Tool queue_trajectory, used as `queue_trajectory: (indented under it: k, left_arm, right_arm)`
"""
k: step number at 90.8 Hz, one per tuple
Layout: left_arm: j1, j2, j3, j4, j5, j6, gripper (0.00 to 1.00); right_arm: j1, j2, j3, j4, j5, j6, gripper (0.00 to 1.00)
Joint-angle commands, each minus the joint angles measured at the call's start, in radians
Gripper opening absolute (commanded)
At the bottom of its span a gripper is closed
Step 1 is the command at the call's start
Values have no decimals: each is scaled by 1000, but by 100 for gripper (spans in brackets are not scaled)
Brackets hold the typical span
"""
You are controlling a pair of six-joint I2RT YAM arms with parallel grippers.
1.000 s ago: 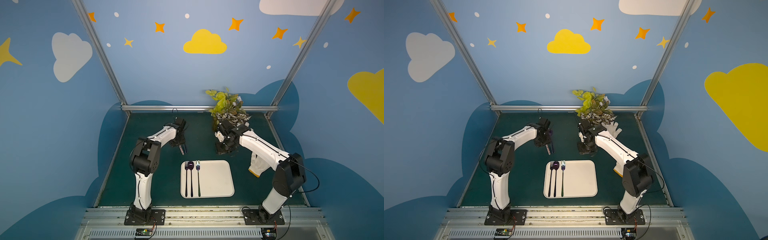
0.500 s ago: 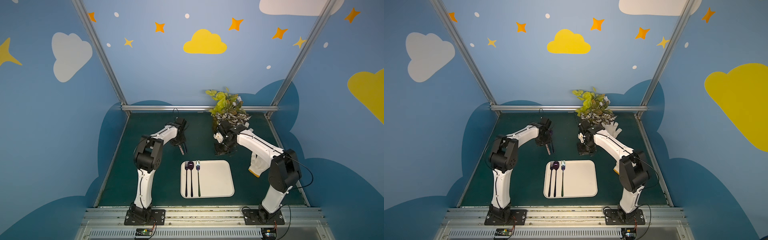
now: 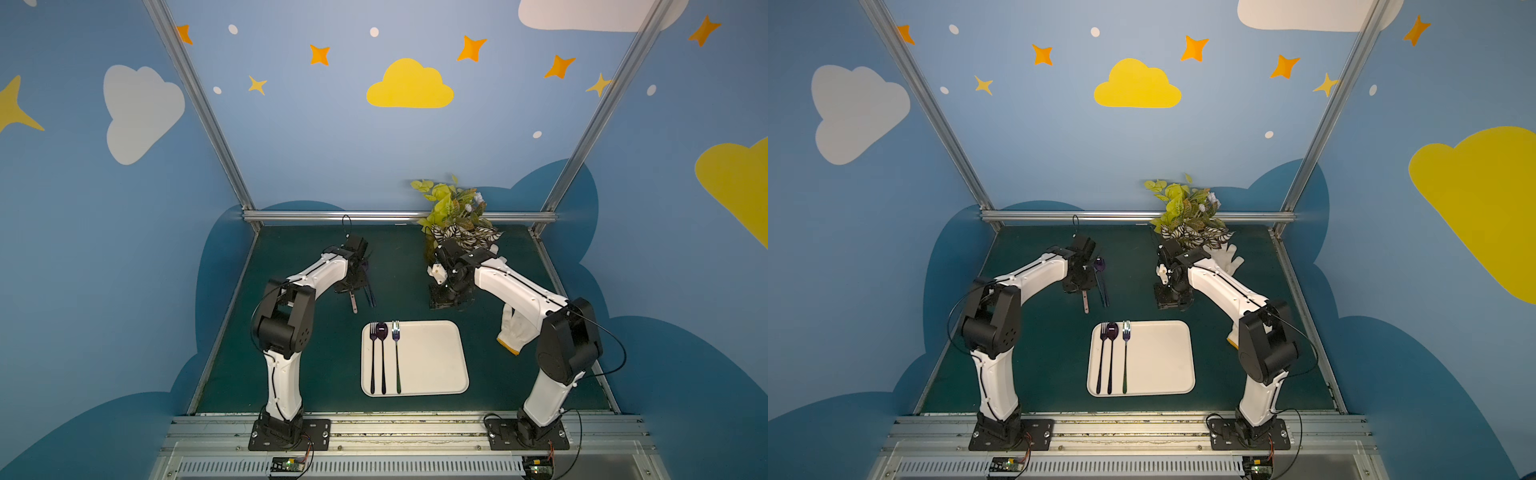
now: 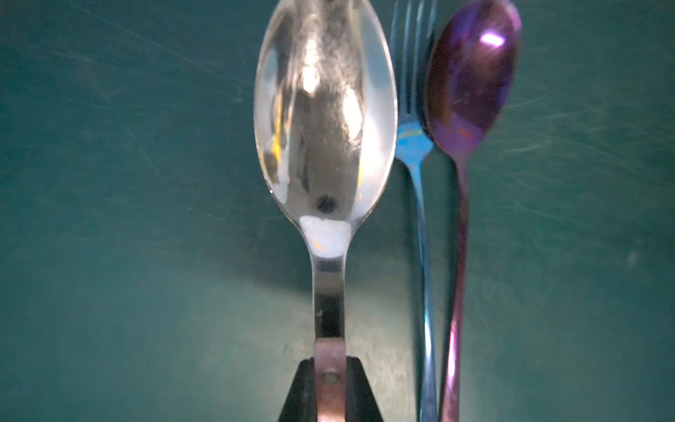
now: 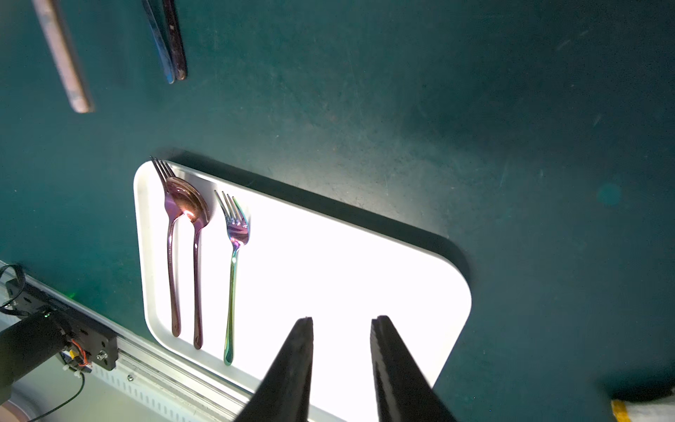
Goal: Set the spoon and fork side by side
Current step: Pick up the spoon from the center of the board, then place the spoon on the tray.
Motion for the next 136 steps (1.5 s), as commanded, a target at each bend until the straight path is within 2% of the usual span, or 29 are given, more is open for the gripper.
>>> queue_trajectory:
  k: [1,13,30,45,57,68,79,92,112,136]
  left_arm:
    - [-45,-186,-25,-35,3,71,3]
    - [-186,-369,-99,-92,8,2,3]
    - [-441,-553,-247,-106,-16,-232,3]
    - [-637,-577,-336,-104,-63,-374,3]
    - [-756,-495,-350,-87,-115,-493,3]
    - [-790,-385,-336,-68,-101,-598,3]
    - [-827,-270,-242,-80,-140,-619,3]
    - [-830,-158,-172,-99,-121,-652,3]
    - [-828,-80,-152,-105,-124,-687,3]
    - [-815,-39,-130,-109,-156,-631,3]
  right_arm:
    - [-13,-50,3,-8,31,24,32]
    - [-39,-87,-23,-8,53,76,32]
    - [-97,-164,-96,-5,63,144,33]
    - [-144,-216,-146,-7,43,159,33]
    - [-170,-241,-171,-7,21,130,34]
    - [-203,-222,-181,-7,-39,105,33]
    - [-208,-217,-189,-7,-69,76,33]
    - [-212,-242,-213,-4,-85,60,33]
    - [-224,-279,-263,15,-124,55,33]
    - [-236,-284,-273,19,-142,46,33]
